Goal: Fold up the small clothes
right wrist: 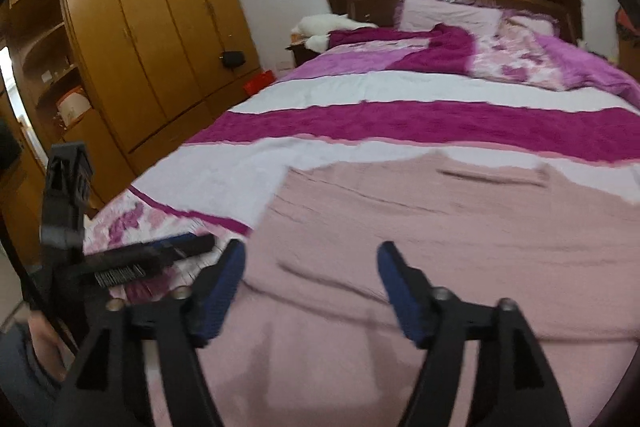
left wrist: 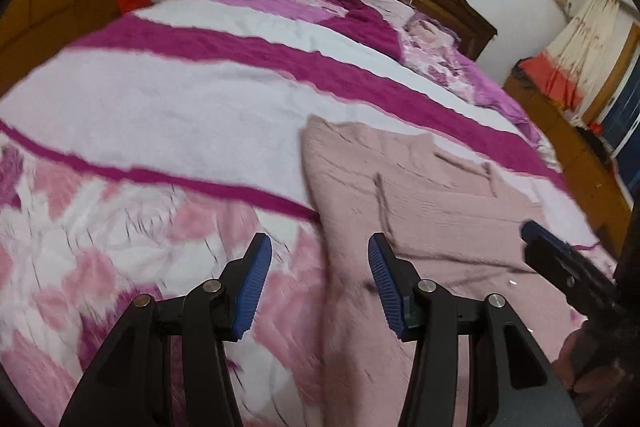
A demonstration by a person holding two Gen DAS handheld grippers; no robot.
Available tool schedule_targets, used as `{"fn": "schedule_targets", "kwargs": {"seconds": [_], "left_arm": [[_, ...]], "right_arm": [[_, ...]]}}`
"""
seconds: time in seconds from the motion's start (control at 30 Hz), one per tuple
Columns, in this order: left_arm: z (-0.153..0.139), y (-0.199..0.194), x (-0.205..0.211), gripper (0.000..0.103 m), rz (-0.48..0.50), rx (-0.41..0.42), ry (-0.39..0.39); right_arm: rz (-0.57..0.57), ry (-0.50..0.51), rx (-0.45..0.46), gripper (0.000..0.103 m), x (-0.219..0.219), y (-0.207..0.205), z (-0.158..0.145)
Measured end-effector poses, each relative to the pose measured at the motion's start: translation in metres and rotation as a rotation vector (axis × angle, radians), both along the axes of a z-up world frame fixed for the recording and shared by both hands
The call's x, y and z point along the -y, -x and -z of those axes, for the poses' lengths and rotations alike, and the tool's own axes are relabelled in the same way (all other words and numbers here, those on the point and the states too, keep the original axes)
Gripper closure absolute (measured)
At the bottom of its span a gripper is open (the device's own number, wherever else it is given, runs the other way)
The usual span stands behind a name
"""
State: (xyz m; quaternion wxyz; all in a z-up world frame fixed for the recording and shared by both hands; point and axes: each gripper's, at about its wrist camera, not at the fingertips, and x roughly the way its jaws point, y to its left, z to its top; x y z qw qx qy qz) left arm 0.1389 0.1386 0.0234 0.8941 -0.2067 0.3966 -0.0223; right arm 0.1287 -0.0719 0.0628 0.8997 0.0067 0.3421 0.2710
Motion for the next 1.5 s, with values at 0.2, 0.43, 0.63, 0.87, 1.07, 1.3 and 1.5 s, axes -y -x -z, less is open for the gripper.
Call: {"fn": "schedule_targets", "kwargs": {"seconds": [0.2, 0.43, 0.63, 0.87, 1.07, 1.3, 1.5], "left_arm": [[0.013, 0.039, 0.018, 0.071, 0.066, -0.056, 0.038], [0.026, 0.106, 0.034, 0.070, 0.150, -0.085, 0.019], [0.035, 0.144, 0.011, 0.069, 0.117, -0.059, 0.219], [0.043, 0.159, 0.011, 0.070, 0.113, -0.081, 0.293], [0.048, 0.179, 0.028, 0.069, 0.177, -0.126, 0.305], [0.048, 0.163, 0.033, 0.069, 0.213, -0.135, 0.319], [0.042, 0.105, 0.035, 0.069, 0.210, -0.092, 0.333]], "right_arm": [[0.075, 0.020, -0.038, 0.019, 0.108, 0.048, 0.010], [0.234, -0.085, -0.122, 0.019, 0.266, 0.107, 0.030], [0.317, -0.476, -0.225, 0.019, 0.367, 0.147, 0.060], [0.239, -0.484, -0.256, 0.022, 0.375, 0.161, 0.073], [0.198, -0.452, -0.358, 0.022, 0.356, 0.185, 0.091], [0.204, -0.500, -0.380, 0.022, 0.350, 0.195, 0.102], [0.216, -0.550, -0.351, 0.022, 0.352, 0.173, 0.101]]}}
